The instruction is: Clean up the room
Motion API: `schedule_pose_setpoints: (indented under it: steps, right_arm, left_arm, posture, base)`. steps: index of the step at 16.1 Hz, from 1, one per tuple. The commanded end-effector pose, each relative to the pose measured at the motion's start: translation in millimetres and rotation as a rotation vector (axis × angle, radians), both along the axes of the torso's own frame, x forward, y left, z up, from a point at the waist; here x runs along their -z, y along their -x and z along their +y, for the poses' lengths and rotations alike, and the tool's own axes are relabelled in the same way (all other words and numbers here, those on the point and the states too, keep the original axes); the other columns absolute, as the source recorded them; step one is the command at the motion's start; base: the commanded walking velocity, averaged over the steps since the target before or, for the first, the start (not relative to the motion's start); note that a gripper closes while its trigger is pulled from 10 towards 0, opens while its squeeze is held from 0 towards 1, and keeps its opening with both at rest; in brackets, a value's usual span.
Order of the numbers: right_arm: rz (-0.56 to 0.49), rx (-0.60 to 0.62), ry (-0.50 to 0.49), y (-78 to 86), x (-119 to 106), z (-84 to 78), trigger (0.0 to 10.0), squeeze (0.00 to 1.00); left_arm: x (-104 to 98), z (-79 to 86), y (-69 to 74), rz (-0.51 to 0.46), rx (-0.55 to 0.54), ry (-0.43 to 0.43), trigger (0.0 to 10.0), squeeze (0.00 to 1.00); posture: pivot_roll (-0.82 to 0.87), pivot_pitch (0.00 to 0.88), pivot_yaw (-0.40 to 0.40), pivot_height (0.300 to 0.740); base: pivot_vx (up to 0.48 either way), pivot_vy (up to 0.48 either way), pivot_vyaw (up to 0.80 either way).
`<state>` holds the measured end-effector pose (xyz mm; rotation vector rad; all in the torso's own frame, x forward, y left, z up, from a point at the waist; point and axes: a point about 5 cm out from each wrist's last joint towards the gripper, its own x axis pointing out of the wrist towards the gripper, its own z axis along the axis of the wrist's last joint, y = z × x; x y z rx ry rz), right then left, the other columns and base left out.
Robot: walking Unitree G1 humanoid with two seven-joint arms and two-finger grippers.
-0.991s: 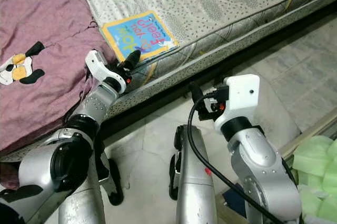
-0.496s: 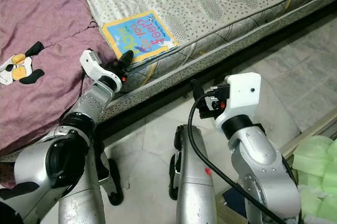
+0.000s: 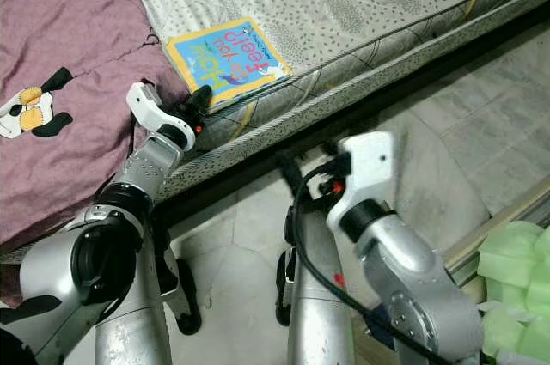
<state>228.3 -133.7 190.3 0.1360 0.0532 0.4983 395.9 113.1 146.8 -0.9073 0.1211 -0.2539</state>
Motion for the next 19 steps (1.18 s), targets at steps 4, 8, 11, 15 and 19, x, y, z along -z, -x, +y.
schedule_pose_setpoints:
  steps: [4, 8, 11, 15, 19]
  right_arm:
    - [0.026, 0.019, 0.047, 1.3, 7.7, -11.8, 10.0, 0.0]
    - [0.008, 0.056, 0.066, -7.2, 10.6, -13.8, 10.0, 0.0]
    - [-0.038, 0.108, 0.072, -22.2, 11.2, -14.4, 10.0, 0.0]
    - [-0.121, 0.138, 0.056, -45.7, 10.1, -4.5, 10.0, 0.0]
    - [-0.161, 0.112, 0.026, -63.9, 16.3, 14.4, 10.0, 0.0]
  left_arm:
    - [2.5, 4.3, 0.6, 0.0, -0.004, -0.012, 0.0, 0.0]
    - [2.8, 4.8, 1.0, -0.01, -0.006, 0.001, 0.0, 0.0]
    - [-24.5, 9.7, -8.2, -0.109, -0.008, -0.028, 0.0, 0.0]
    - [-87.3, 11.9, -19.4, -0.368, 0.022, -0.201, 0.0, 0.0]
    - [-110.9, 45.1, -13.8, -0.514, -0.073, -0.335, 0.0, 0.0]
  posture:
    - [-0.21, 0.325, -0.054, 0.529]
    - [-0.2, 0.301, -0.046, 0.529]
    - [-0.15, 0.244, -0.035, 0.529]
    - [-0.07, 0.16, -0.022, 0.529]
    - [0.04, 0.07, -0.03, 0.529]
  base:
    - [0.0, 0.0, 0.0]
    - [0.0, 0.0, 0.0]
    - [0.0, 0.0, 0.0]
    - [0.0, 0.0, 0.0]
    - [0.0, 0.0, 0.0]
